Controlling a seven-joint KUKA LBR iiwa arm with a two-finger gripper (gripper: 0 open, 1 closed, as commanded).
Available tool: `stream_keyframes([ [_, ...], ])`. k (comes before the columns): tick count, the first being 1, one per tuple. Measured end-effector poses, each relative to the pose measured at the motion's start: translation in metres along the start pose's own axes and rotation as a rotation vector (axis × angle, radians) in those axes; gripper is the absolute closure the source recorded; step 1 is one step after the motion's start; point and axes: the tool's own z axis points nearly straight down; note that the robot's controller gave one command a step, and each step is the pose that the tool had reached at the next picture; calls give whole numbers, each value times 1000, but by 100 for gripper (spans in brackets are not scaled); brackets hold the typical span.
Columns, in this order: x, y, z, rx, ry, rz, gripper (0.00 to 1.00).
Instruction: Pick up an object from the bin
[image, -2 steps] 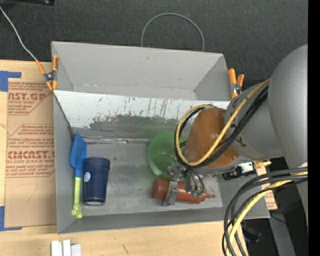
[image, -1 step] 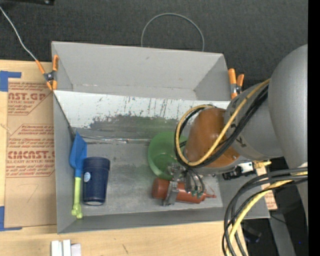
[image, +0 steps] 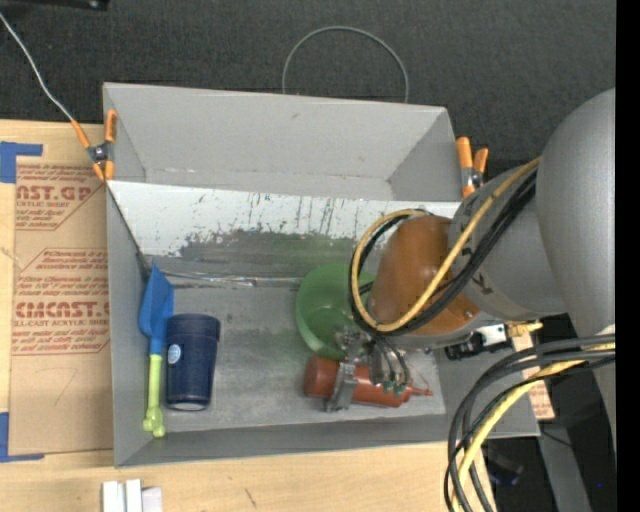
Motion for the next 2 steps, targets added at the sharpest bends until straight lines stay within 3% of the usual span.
stream_keyframes([
  [2,0,0,0,0,0,0,100],
])
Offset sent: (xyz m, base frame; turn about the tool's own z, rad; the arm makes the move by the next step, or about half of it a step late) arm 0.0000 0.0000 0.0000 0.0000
